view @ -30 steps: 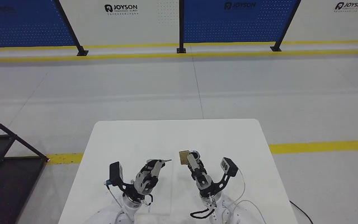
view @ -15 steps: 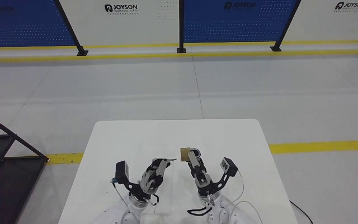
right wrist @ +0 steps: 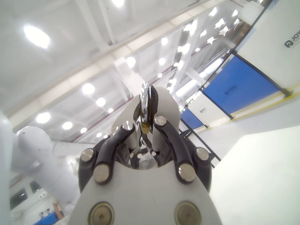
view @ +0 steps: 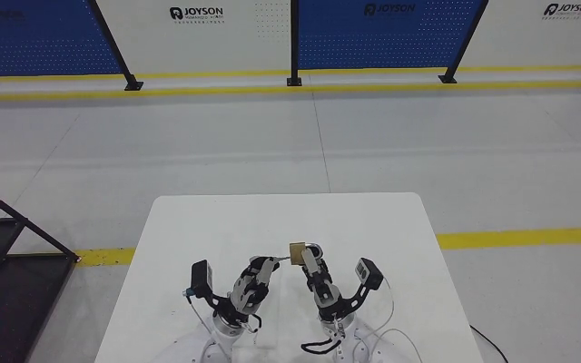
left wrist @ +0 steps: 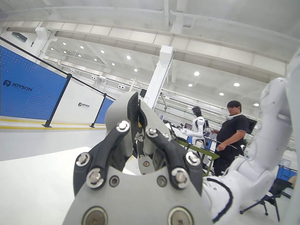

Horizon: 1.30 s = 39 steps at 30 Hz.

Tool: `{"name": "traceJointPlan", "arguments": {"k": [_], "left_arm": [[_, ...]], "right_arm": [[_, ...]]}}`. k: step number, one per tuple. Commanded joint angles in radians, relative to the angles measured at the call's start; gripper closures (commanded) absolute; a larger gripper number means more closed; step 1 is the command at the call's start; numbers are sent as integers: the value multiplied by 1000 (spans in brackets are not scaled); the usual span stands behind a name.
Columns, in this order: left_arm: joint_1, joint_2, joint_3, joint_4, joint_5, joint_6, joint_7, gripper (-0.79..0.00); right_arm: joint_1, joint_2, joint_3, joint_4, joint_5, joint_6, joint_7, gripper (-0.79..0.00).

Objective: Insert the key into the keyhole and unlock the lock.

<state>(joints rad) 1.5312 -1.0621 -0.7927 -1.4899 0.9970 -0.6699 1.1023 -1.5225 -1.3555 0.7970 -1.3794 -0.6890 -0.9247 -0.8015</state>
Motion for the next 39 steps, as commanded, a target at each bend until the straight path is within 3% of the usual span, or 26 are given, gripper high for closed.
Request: {"name": "traceJointPlan", "arguments": {"k": [1, 39], "left_arm": [[1, -4, -2, 0, -1, 0, -1, 0], [19, -53, -57, 22, 12, -58, -28, 0]], "right_arm": [[-2, -2, 3, 0, -2, 1, 2, 0], [-40, -35, 63, -10, 12, -20, 88, 0]]}}
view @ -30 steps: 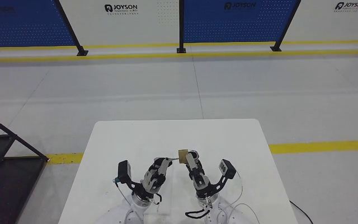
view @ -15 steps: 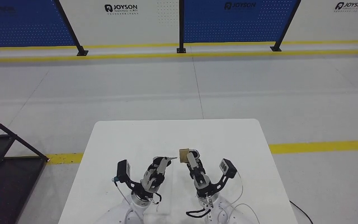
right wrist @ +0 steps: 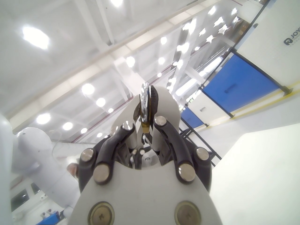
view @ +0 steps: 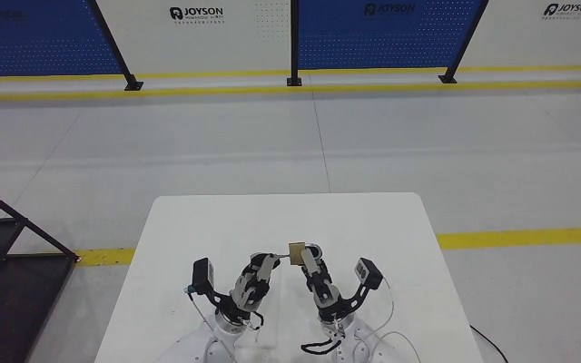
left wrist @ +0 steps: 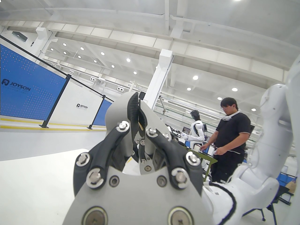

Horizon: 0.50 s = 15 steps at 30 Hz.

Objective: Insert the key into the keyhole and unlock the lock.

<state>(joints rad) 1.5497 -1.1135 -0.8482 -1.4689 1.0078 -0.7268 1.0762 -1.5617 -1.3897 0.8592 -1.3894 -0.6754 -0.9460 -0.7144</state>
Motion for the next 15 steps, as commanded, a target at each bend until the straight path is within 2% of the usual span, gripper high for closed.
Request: {"name": "traceJointPlan", "arguments": {"k": [1, 15], "left_arm": [[1, -2, -2, 1, 2, -2, -3, 0], [4, -20, -9, 11, 3, -14, -22, 0]], "right_arm": [[-1, -2, 1, 0, -2, 1, 2, 0], [-9, -15, 10, 7, -38, -18, -9, 0]]}}
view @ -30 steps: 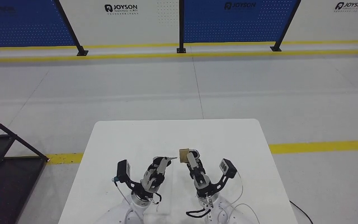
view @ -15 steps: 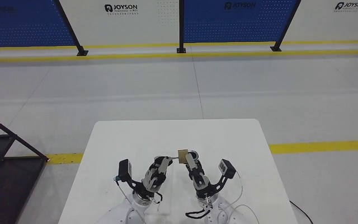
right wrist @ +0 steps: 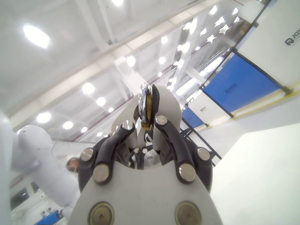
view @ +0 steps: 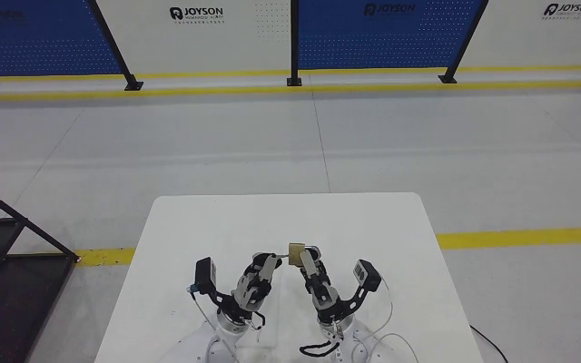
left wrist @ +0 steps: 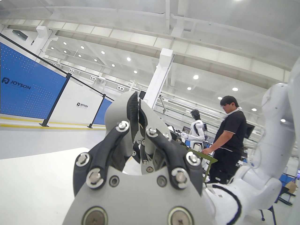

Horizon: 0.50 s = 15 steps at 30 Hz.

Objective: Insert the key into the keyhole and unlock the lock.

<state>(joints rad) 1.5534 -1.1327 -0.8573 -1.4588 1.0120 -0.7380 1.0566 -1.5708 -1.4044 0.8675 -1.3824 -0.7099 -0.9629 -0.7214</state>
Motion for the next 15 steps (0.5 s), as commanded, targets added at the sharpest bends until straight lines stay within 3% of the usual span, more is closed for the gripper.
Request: {"name": "traceJointPlan", "arguments": {"k": [1, 15], "left_arm": [[1, -2, 0, 2, -5, -8, -7, 0], [6, -6, -35, 3, -132, -140, -135, 0]], "right_arm": [[-1, -2, 3, 1, -7, -2, -3, 0], [-1, -11, 23, 14, -134, -10, -49, 0]]}}
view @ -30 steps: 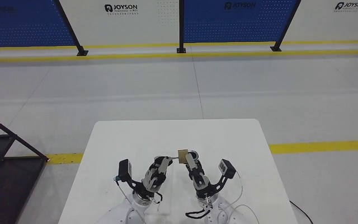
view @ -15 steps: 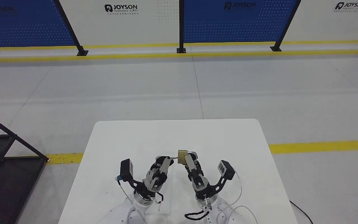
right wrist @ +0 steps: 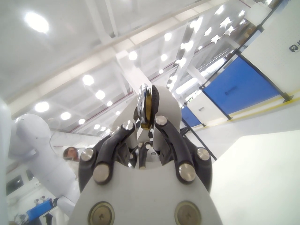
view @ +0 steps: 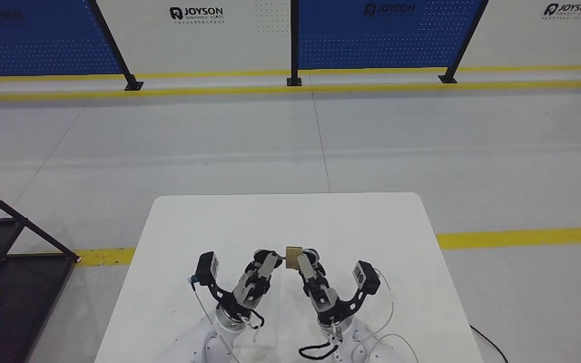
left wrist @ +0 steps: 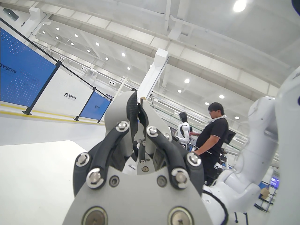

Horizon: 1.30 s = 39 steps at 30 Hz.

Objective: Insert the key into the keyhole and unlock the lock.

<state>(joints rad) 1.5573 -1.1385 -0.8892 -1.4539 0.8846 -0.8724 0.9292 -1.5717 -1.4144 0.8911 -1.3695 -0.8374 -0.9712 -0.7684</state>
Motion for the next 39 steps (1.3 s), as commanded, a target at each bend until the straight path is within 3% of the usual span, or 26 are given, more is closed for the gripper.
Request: {"name": "traceJointPlan", "arguments": {"k": [1, 16, 18, 21, 22, 23, 24, 32, 39], "left_arm": [[3, 0, -7, -3, -9, -9, -15, 0], [19, -10, -39, -12, -25, -38, -90, 0], [21, -12, -41, -13, -26, -39, -94, -120], [25, -15, -46, -16, -26, -39, -97, -379], [28, -16, -47, -17, -24, -39, -98, -554], [29, -16, -49, -18, -22, -39, -100, -631], [31, -17, -51, -18, -22, -40, -101, -776], [45, -21, -74, -24, -28, -55, -106, -785], [85, -8, -150, -38, -6, -123, -105, -785]], "right_arm": [[1, -1, 0, 3, -13, -1, -3, 0], [3, -8, 5, 16, -37, -8, -8, 0], [2, -8, 7, 15, -36, -11, -8, 0], [-2, -8, 11, 13, -36, -15, -8, 0], [-3, -8, 13, 11, -38, -16, -8, 0], [-4, -8, 14, 11, -39, -17, -8, 0], [-5, -8, 15, 10, -39, -18, -7, 0], [-4, -9, 27, 9, -23, -24, 3, 0], [-15, -2, 64, -4, 4, -41, 11, 0]]}}
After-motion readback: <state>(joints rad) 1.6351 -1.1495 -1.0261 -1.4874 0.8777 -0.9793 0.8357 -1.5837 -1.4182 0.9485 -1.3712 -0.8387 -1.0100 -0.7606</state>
